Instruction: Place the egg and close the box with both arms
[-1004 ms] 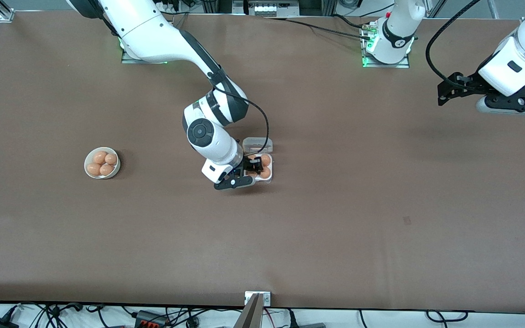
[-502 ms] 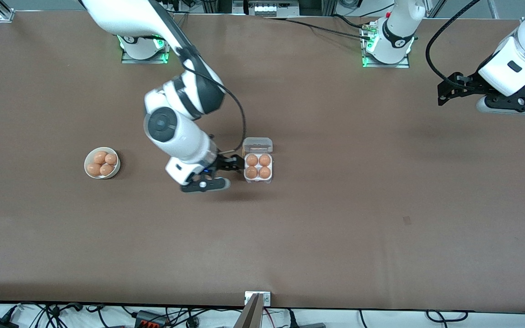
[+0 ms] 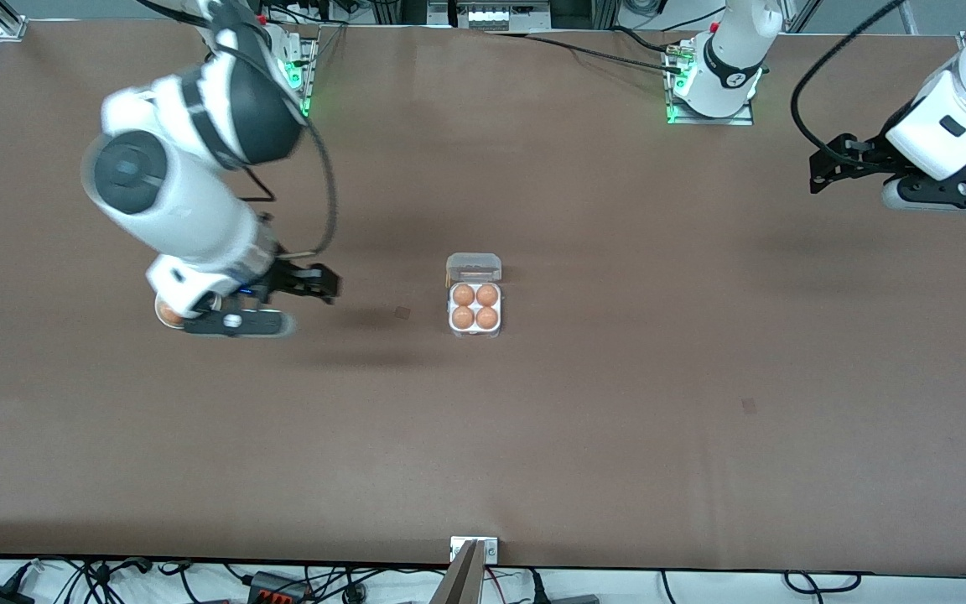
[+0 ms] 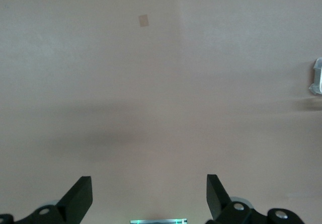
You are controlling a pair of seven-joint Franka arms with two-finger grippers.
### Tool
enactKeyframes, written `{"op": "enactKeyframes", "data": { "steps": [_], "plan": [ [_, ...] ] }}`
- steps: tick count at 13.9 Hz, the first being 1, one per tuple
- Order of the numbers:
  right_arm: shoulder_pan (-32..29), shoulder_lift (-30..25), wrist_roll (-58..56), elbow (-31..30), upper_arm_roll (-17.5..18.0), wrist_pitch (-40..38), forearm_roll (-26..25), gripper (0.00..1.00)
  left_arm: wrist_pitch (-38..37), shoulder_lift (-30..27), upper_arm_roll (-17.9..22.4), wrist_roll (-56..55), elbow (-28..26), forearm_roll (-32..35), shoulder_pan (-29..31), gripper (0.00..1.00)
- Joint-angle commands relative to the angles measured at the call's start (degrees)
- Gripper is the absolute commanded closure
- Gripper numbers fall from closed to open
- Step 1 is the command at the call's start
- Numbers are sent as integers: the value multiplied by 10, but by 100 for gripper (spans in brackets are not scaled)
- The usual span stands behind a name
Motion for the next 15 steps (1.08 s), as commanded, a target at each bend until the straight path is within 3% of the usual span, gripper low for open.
{"op": "enactKeyframes", "data": {
  "steps": [1, 3, 7, 8, 9, 11, 13, 15],
  "plan": [
    [2, -15, -40, 13, -51, -43, -5, 0, -35, 13, -2, 0, 16, -12, 4, 0],
    [3, -16, -86, 31, -99, -57, -4, 0, -43, 27, -2, -1, 36, -10, 4, 0],
    [3, -18, -141, 32, -154, -58, 1, 0, -63, 42, -3, 8, 56, -2, 3, 1],
    [-3, -19, -141, 31, -155, -54, 2, 0, -65, 43, -4, 6, 56, -3, 1, 19],
    [-23, -31, -139, 31, -146, -55, 2, 0, -68, 43, -5, 13, 56, -4, 3, 46],
    [-118, -48, -139, 32, -44, -52, -10, 0, -68, 43, -4, 9, 56, -3, 3, 79],
    [-217, -62, -139, 31, 56, -51, -48, 0, -68, 45, -5, 8, 55, -3, -1, 94],
    [-276, -78, -152, 20, 109, -52, -72, 0, -68, 49, -5, 10, 56, -3, -1, 99]
  ]
}}
